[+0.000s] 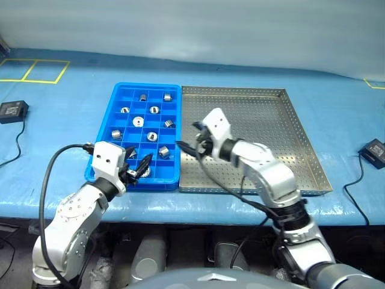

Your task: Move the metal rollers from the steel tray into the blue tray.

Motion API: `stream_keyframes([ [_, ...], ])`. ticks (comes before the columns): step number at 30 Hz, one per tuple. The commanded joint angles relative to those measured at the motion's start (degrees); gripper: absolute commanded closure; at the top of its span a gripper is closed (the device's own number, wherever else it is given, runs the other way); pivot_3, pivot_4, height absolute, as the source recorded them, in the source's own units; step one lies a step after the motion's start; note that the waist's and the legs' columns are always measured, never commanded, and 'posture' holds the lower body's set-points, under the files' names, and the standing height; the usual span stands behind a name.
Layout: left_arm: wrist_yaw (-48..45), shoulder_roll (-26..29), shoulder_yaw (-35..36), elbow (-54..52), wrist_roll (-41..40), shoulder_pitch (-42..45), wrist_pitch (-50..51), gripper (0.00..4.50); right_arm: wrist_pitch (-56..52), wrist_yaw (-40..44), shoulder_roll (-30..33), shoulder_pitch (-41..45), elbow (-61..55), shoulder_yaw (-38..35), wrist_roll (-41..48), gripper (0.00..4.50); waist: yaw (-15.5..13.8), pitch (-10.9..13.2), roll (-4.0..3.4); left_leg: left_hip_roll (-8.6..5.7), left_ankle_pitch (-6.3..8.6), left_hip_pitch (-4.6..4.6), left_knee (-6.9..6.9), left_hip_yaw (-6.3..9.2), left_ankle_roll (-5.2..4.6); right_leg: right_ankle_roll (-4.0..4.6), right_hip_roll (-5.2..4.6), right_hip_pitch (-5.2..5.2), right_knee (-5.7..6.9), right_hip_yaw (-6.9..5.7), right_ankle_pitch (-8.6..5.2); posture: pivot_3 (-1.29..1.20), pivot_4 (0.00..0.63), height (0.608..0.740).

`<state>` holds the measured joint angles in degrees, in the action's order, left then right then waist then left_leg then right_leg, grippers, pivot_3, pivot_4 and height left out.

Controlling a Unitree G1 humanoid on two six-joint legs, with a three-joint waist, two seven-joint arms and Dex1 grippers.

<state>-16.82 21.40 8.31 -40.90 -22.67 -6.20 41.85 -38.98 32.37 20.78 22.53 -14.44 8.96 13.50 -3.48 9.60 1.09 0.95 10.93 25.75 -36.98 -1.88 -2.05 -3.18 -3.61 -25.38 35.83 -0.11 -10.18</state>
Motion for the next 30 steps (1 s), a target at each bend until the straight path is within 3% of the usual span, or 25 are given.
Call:
stream_keyframes([
  [1,-2.1,0.8,0.6,0.9,-0.8,1.0,-2.7,1.51,3.1,6.6,4.8,-3.2,-0.9,-3.4,3.1,0.07,0.1,0.0,0.00,0.01,0.00,0.00,0.01,-0.02,0.00,0.00,0.01,0.00,0.01,0.00,0.00,0.13,0.150,0.740],
  [4,-3.9,0.5,0.9,4.3,-1.5,2.6,-4.8,0.96,4.9,8.4,8.1,-5.4,-1.0,-4.2,2.8,0.00,0.8,0.0,-0.01,0.11,-0.06,0.00,0.04,-0.07,-0.13,0.06,0.11,0.22,0.02,0.02,-0.03,0.11,0.150,0.740],
  [7,-3.8,0.2,-0.4,6.3,-0.9,4.5,-5.0,0.02,5.4,7.1,7.9,-5.6,-2.4,-4.8,2.9,0.00,1.3,0.0,-0.01,0.26,-0.10,0.00,0.00,-0.11,-0.19,0.15,0.26,0.20,0.07,0.02,-0.02,0.08,0.150,0.740],
  [30,-5.1,1.4,-2.8,8.8,-0.3,7.3,-5.9,0.02,2.3,5.9,7.6,-8.8,-7.3,-3.3,4.0,0.00,2.4,0.0,0.01,0.26,-0.09,-0.04,-0.11,-0.15,-0.21,0.15,0.21,0.26,0.08,0.02,-0.01,0.03,0.150,0.740],
])
